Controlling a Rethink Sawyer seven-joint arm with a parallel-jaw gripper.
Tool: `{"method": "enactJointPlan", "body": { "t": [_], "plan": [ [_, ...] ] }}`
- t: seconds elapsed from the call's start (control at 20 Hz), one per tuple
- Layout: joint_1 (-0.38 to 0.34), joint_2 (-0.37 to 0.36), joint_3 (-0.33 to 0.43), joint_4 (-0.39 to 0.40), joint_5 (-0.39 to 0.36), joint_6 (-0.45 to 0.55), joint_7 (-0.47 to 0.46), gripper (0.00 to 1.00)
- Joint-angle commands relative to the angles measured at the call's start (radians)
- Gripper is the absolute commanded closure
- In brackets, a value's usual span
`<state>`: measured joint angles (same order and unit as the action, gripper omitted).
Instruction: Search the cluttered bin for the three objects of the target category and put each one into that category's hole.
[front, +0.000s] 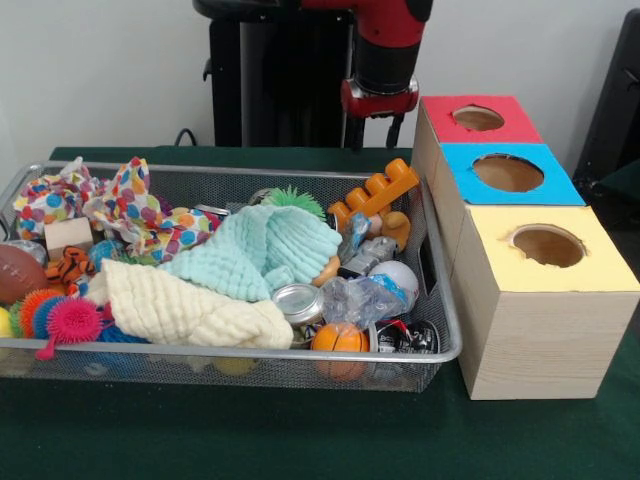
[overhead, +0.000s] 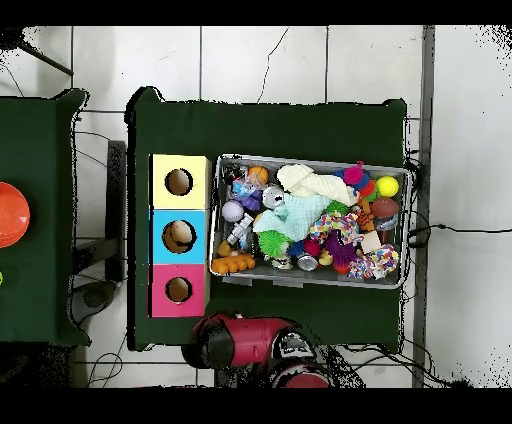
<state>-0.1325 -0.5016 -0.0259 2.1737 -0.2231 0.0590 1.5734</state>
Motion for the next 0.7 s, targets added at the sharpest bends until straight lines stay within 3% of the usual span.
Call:
{"method": "enactJointPlan", "body": {
  "t": [0.05, 0.7],
  "plan": [
    [0.010, 0.005, 0.057, -0.208, 0.078, 0.168, 0.116, 0.00],
    [-0.017, 0.021, 0.095, -0.312, 0.063, 0.283, 0.087, 0.00]
  ]
}}
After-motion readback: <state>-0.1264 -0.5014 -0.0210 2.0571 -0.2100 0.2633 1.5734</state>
